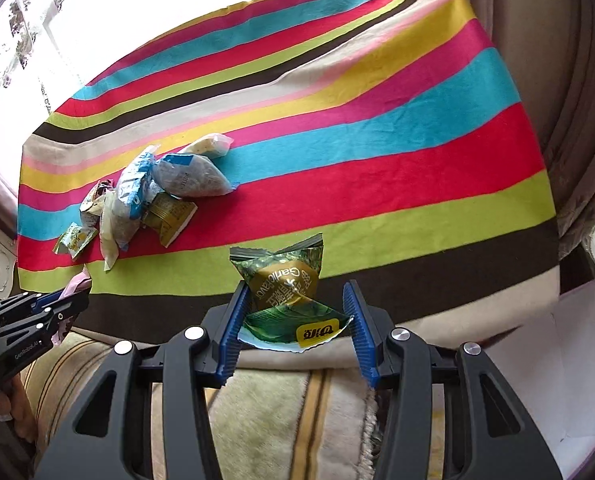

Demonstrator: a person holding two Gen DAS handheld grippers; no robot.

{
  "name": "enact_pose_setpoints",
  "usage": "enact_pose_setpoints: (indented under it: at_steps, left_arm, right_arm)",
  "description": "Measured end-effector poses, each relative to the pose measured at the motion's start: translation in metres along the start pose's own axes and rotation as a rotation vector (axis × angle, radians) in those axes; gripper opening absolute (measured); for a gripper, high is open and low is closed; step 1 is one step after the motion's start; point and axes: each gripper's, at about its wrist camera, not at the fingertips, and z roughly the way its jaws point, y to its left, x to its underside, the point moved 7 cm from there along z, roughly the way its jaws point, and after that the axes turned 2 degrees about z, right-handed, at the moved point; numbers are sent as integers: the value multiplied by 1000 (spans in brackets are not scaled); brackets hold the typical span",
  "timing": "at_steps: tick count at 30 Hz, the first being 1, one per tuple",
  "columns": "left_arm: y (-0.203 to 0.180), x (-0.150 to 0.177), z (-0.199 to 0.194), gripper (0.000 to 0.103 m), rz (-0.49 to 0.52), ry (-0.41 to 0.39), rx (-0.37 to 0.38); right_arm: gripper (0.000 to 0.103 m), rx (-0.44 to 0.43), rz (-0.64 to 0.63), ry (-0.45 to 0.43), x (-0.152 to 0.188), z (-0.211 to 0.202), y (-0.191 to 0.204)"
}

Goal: Organize snacks
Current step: 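Carry both snacks to the white box and release them inside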

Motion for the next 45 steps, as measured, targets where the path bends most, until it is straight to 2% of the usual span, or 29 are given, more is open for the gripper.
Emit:
enact_pose_setpoints:
  at_steps: [12,18,22,28,38,39,42,43,45]
  left_arm:
    - [-86,-16,6,22,113,-2,70]
    - [-148,-24,7,22,188,3,157]
    - [-196,-21,10,22,253,25,230]
    - [-254,-11,17,22,365,63,295]
    - [-306,4,36,23,457,161,362]
    - [-309,6,38,28,460,175,368]
    - [-316,7,50,51,457,213,387]
    - [-317,8,53,57,455,229,393]
    - [-317,9,59,58,442,254,403]
  right_arm:
    - [46,71,142,39,51,-19,-97]
    - [46,91,208,43,61,-23,-134]
    - [46,101,237,41,67,-26,-152]
    - [46,111,266,48,80,-29,-174]
    - [49,149,304,72,99,-27,-203]
    - [49,159,308,75,101,-26,-205]
    - [51,163,314,91,106,-21,-209]
    - [55,163,314,96,107,-19,-210]
    - [62,168,308,104,108,-14,-211]
